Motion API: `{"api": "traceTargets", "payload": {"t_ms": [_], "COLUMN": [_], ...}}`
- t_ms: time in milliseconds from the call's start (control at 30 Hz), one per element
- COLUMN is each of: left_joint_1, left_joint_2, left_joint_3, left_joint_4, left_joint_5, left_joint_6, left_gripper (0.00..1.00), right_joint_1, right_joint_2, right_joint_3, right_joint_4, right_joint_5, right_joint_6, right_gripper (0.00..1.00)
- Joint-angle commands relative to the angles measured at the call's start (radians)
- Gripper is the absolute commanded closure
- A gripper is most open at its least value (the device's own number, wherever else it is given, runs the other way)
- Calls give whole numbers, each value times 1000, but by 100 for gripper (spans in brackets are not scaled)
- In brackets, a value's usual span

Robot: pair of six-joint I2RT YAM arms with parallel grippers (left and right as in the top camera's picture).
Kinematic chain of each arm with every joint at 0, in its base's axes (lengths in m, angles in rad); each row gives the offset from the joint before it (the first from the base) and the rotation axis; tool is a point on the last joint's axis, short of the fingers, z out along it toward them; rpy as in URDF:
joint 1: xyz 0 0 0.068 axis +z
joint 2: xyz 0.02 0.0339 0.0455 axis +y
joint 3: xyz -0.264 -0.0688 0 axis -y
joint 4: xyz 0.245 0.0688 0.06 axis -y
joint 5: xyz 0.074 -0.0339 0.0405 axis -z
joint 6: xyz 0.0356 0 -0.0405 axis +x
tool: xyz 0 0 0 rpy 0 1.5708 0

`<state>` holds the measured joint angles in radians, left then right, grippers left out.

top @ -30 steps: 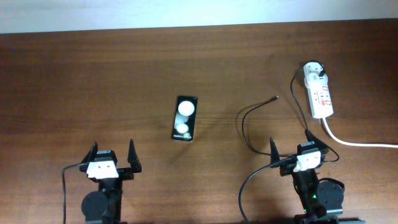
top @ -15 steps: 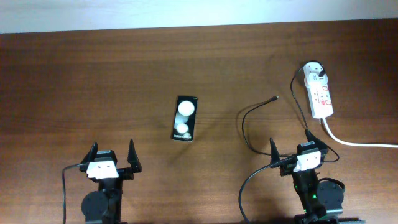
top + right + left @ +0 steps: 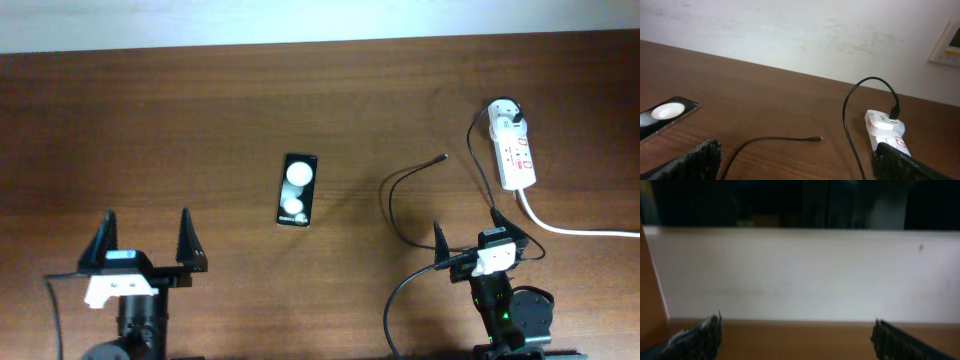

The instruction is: Plug charger to phone and switch on socket

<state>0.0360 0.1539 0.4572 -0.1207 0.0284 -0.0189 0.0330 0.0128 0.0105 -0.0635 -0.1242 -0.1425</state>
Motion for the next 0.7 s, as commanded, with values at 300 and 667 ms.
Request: {"api": "traceTargets", "payload": {"t_ms": [300,667], "left_joint_1": [-152,-272], "left_joint_2": [1017,1390], "left_joint_3": [1091,1126], "left_joint_4": [-832,-1149], "left_joint_5": [253,319], "left_joint_6": [-48,-48], "left_gripper": [1,1], "right_joint_1": [6,6], "right_joint_2": [-6,-6], "right_joint_3": [-5,-5], "right_joint_4": [-5,-5], "right_joint_5": [4,4], "right_joint_6": [-7,-7], "right_gripper": [2,1]}}
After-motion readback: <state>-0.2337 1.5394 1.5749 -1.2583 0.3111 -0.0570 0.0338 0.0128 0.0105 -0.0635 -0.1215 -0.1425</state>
